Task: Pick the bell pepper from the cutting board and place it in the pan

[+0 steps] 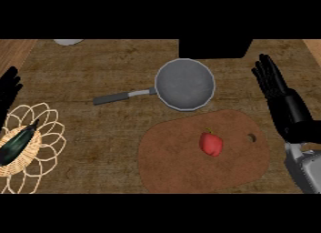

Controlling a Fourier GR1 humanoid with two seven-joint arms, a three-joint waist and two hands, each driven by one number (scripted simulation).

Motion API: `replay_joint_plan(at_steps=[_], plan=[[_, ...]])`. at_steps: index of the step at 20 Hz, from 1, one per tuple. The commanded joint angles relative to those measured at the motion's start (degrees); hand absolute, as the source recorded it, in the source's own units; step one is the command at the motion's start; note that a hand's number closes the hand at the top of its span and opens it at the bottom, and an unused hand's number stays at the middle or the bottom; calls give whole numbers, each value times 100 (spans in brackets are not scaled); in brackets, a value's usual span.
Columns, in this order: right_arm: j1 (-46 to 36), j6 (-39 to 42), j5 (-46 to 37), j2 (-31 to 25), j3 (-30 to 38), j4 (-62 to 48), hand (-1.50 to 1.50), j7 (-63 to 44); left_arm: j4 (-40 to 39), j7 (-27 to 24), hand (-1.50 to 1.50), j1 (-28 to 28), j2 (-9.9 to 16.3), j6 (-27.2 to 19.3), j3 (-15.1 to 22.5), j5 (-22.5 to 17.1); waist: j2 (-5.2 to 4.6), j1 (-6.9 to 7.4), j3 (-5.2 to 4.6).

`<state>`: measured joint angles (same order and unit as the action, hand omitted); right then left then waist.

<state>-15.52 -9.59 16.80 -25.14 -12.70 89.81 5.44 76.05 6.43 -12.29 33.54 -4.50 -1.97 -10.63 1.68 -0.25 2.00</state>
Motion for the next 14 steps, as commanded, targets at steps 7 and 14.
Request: replay_joint_plan(at_steps=[7,14], plan=[[-1132,-1858,-546,1207,620,1077,-150,451,-248,464,0,494,-168,-333,86,284,240,-311,35],[1120,-3729,-2751,1263,-439,586,-150,620,-319,444,0,707,-619,-810,278,577,-139,-161,-195]])
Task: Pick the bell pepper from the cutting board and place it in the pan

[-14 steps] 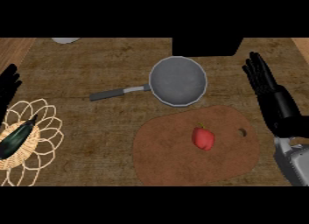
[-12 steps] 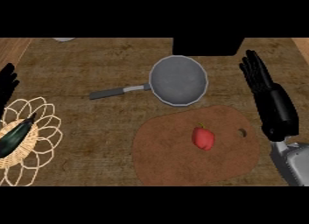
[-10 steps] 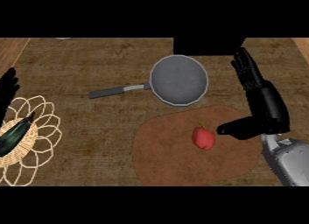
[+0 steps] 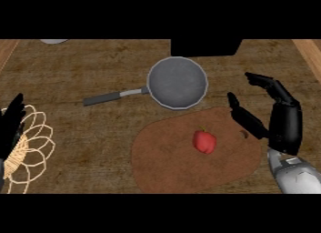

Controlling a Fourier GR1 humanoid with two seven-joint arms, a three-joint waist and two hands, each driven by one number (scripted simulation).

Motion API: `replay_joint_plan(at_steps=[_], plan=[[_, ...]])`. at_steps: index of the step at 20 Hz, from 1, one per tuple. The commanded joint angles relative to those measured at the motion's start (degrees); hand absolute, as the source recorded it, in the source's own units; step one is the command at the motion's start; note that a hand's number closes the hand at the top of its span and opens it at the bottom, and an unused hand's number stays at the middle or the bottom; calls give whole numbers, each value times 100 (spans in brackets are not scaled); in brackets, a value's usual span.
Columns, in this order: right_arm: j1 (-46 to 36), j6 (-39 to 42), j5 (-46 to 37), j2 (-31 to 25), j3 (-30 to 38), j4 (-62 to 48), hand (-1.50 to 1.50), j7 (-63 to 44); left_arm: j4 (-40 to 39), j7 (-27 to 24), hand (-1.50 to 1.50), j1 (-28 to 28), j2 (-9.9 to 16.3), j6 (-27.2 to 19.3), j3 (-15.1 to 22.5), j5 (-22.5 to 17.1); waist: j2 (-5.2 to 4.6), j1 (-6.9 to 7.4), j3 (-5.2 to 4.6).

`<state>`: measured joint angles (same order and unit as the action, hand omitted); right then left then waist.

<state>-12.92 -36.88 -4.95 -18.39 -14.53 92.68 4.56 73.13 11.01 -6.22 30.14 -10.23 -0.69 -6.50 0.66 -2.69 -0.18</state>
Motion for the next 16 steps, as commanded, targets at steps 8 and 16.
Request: replay_joint_plan(at_steps=[8,16], plan=[[1687,-479,-3228,-268,-1435,1890,-150,-2025,165,207,0,75,-51,29,-14,102,-6,145,-9],[933,2077,-4487,-795,-1291,1768,-150,-4564,76,111,0,42,-284,-42,138,189,-44,244,-60]])
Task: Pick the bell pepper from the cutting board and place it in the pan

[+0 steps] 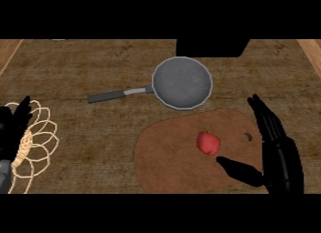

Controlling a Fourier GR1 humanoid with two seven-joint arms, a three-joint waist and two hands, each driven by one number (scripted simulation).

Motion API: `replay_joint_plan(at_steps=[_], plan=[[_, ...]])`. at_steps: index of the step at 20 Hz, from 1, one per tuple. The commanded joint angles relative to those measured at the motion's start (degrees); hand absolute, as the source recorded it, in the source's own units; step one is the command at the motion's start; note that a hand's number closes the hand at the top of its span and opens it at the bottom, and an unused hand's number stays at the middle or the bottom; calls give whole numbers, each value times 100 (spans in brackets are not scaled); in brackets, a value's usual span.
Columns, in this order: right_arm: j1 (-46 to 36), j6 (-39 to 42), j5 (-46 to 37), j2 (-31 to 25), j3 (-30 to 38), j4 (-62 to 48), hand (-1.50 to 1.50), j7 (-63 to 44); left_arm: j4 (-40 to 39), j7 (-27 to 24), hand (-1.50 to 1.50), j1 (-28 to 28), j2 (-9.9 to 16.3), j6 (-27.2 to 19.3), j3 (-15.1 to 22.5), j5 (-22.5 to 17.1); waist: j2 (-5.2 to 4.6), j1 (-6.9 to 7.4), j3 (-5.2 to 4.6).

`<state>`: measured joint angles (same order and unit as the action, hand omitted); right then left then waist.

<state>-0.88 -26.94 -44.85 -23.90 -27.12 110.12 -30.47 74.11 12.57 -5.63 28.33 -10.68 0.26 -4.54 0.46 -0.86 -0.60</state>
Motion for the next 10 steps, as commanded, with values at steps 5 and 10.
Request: replay_joint_plan(at_steps=[5,10], plan=[[-949,2896,-756,-18,-463,123,-150,-2684,14,82,0,-113,-137,-44,160,124,-39,202,0],[-1920,4565,-740,736,-855,-117,-150,-4096,-12,228,0,-342,-123,25,173,139,-47,231,26]])
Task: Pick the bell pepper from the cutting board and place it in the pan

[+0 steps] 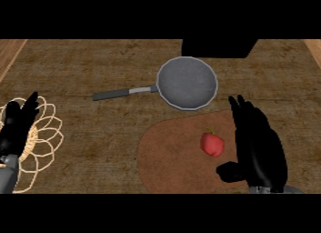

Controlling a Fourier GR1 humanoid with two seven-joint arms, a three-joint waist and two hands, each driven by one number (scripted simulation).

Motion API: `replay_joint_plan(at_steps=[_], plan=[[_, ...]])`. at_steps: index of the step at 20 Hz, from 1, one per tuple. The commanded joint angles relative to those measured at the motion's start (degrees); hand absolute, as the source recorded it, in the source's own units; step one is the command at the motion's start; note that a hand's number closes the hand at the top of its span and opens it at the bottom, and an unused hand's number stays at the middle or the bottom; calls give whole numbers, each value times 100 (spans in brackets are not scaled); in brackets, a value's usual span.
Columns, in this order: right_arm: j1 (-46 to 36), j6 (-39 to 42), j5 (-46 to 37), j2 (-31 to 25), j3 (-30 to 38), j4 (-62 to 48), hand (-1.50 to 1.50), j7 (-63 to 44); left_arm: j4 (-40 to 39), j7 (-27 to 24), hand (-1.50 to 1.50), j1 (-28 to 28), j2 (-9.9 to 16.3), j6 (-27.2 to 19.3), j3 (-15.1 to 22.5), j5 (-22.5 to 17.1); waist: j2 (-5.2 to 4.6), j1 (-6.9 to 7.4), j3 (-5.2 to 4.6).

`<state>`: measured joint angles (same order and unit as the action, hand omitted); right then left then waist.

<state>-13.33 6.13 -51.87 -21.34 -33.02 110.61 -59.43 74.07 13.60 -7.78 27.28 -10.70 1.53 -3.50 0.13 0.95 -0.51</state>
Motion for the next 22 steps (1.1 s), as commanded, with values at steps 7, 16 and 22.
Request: replay_joint_plan(at_steps=[7,16,22], plan=[[-993,1839,-4,1427,-245,-1138,-150,-1638,-392,-245,0,-122,-21,106,-183,-24,-24,-42,34],[-1169,2341,-510,1823,164,-1616,-150,-1568,310,256,0,107,-20,70,-136,5,22,-66,50],[-679,2219,-920,1979,175,-1879,-150,-1256,-100,-329,0,299,-34,210,-335,11,0,-89,46]])
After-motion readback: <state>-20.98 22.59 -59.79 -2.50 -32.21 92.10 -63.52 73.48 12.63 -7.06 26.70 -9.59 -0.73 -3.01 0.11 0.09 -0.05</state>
